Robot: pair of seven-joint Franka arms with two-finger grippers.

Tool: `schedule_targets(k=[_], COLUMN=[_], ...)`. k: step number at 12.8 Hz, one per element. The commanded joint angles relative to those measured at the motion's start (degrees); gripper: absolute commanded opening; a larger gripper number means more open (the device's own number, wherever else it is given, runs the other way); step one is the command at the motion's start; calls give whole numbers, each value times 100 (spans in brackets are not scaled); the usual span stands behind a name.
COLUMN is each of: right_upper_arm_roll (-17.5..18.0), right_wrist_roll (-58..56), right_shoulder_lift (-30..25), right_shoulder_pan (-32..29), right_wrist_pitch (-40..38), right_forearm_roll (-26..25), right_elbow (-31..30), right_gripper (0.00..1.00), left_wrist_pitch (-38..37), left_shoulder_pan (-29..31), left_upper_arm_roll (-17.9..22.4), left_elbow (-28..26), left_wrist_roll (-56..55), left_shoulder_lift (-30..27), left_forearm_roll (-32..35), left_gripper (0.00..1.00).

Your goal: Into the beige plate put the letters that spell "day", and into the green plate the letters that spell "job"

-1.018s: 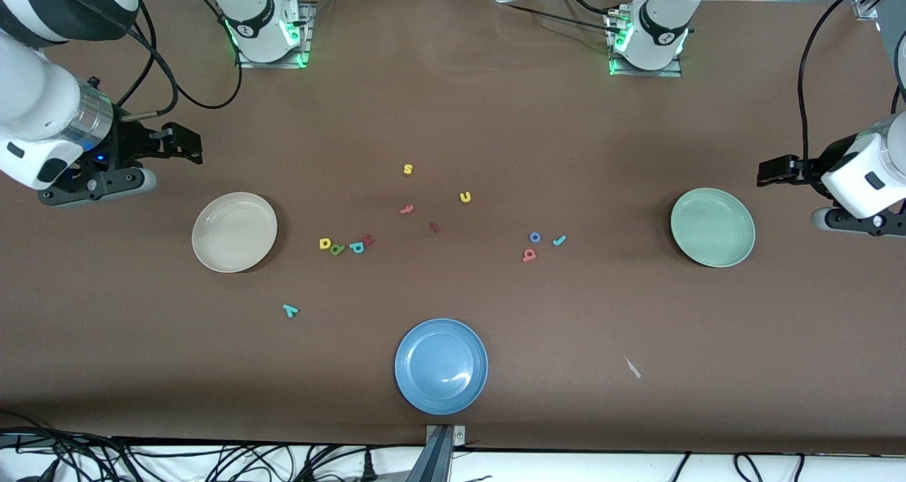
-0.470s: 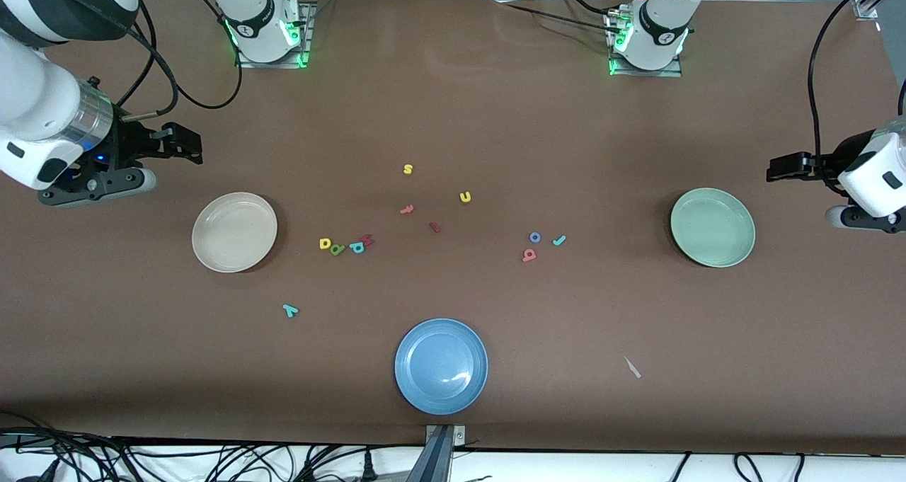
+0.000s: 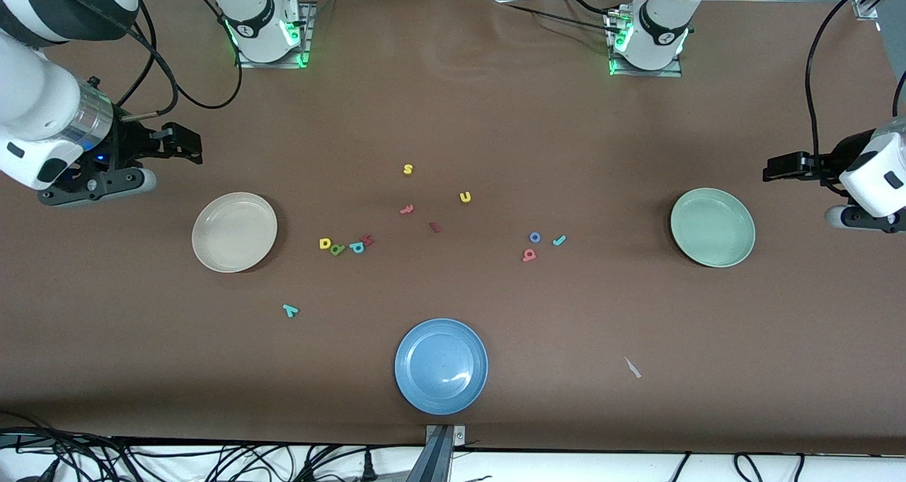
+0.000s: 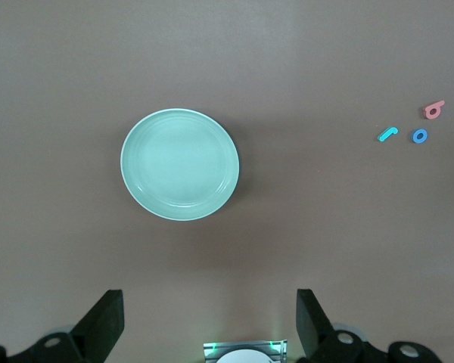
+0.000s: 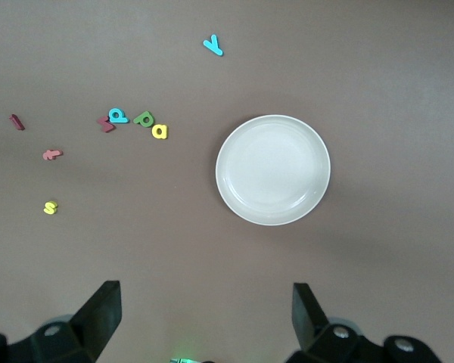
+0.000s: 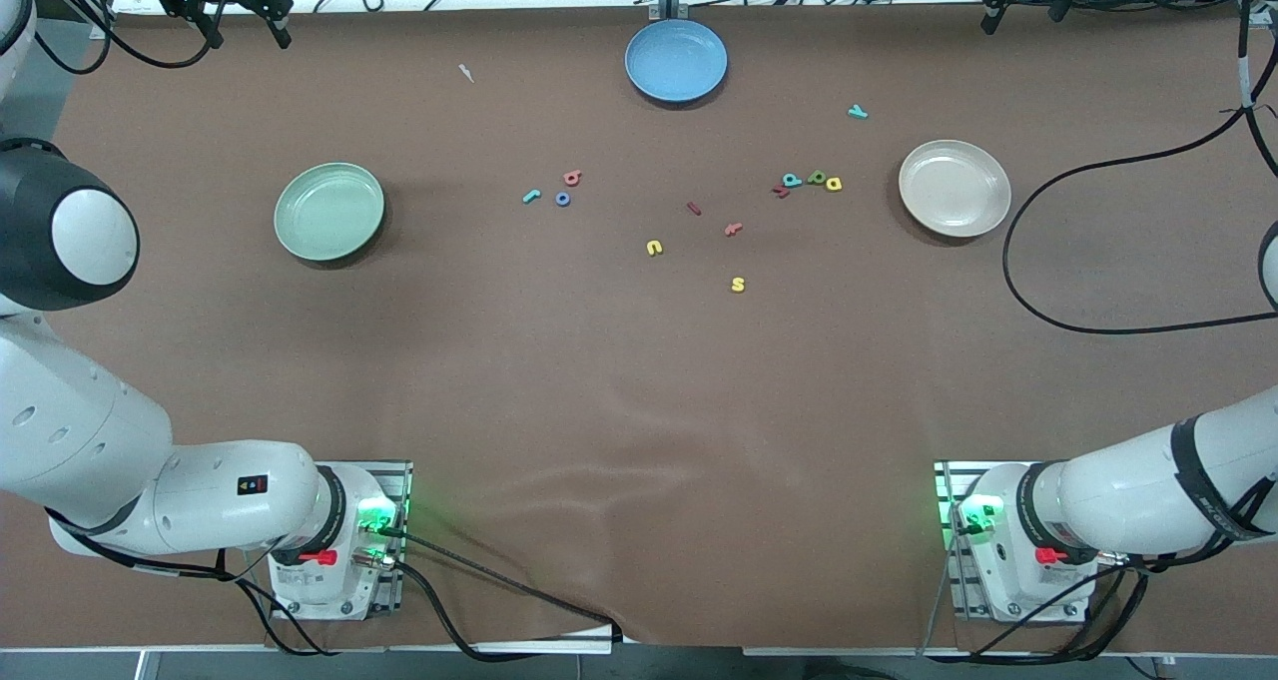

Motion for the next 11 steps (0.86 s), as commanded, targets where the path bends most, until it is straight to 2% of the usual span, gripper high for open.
schedule_targets(k=[1,4,8,9,11], right_upper_arm_roll=[7,7,-2,-2,-2], right_wrist_roll=[70,79,79,79,79], right_shoulder_lift=[-23,-15,-15,-15,-15], right_shoulder_pan=[-7,-7,-7,-7,-7], right_wrist_pitch=[-118,-110,-110,-110,-110], right_forearm_roll=[109,109,109,109,109], right_elbow=[96,96,96,96,96], right_gripper=[100,100,100,100,100], left_wrist_pitch=[-71,-71,376,630,1602], left_shoulder_pan=[84,-13,-504,-670,-1136], left_upper_arm_roll=[16,-19,-46,-54,-54], left_elbow=[52,52,-62,-123,-735], left_wrist_roll=[-227,-427,-1910,-2384,-3368], left_shoulder_lift=[34,87,350,464,483], left_forearm_roll=[-288,-297,-805,-876,-877], left_gripper=[100,100,100,100,100])
